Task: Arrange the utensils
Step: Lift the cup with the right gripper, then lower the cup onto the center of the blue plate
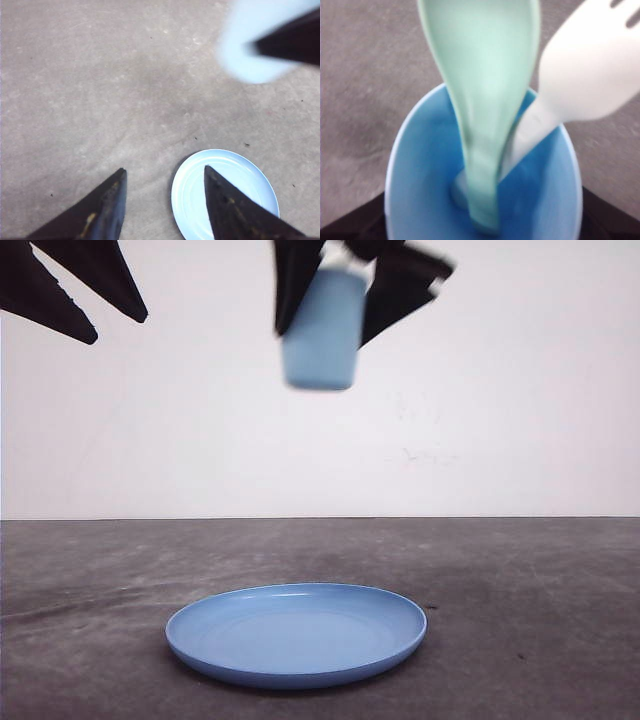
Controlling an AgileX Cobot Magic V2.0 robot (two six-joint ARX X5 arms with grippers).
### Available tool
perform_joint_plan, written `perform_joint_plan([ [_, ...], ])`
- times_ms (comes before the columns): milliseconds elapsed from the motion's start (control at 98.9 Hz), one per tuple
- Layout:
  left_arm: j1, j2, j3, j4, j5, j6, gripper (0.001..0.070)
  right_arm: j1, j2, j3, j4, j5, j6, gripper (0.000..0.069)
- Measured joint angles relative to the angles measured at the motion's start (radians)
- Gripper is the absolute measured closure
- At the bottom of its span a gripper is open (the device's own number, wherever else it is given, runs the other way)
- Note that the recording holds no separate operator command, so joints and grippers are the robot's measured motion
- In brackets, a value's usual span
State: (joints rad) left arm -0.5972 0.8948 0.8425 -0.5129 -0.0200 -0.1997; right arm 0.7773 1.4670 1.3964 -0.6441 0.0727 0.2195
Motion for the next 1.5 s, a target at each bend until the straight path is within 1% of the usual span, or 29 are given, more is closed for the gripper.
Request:
perform_joint_plan([
  [152, 0.000, 0.000, 0.000, 0.000, 0.000, 0.000, 0.0419, 0.037, -0.077, 0.000, -0.081, -0.001, -0.015, 0.0269],
  [344, 0.000, 0.000, 0.000, 0.000, 0.000, 0.000, 0.0419, 0.074, -0.079, -0.003, -0.133, -0.001, -0.026, 0.0269],
  [465, 0.000, 0.000, 0.000, 0.000, 0.000, 0.000, 0.0419, 0.101, -0.080, -0.061, -0.074, 0.007, -0.029, 0.0270],
  [586, 0.000, 0.000, 0.000, 0.000, 0.000, 0.000, 0.0419, 0.132, -0.079, -0.170, -0.001, 0.007, -0.028, 0.0270],
  [809, 0.000, 0.000, 0.000, 0.000, 0.000, -0.003, 0.0419, 0.178, -0.065, -0.391, 0.254, 0.026, 0.019, 0.0270],
  [991, 0.000, 0.000, 0.000, 0.000, 0.000, -0.004, 0.0419, 0.198, -0.023, -0.517, 0.389, 0.064, 0.052, 0.0270],
  [1142, 0.000, 0.000, 0.000, 0.000, 0.000, -0.004, 0.0419, 0.199, 0.016, -0.550, 0.472, 0.089, 0.071, 0.0272],
  [1274, 0.000, 0.000, 0.000, 0.000, 0.000, -0.004, 0.0419, 0.213, 0.042, -0.552, 0.492, 0.111, 0.076, 0.0274],
  [1496, 0.000, 0.000, 0.000, 0.000, 0.000, -0.004, 0.0419, 0.221, 0.099, -0.554, 0.530, 0.112, 0.096, 0.0274],
])
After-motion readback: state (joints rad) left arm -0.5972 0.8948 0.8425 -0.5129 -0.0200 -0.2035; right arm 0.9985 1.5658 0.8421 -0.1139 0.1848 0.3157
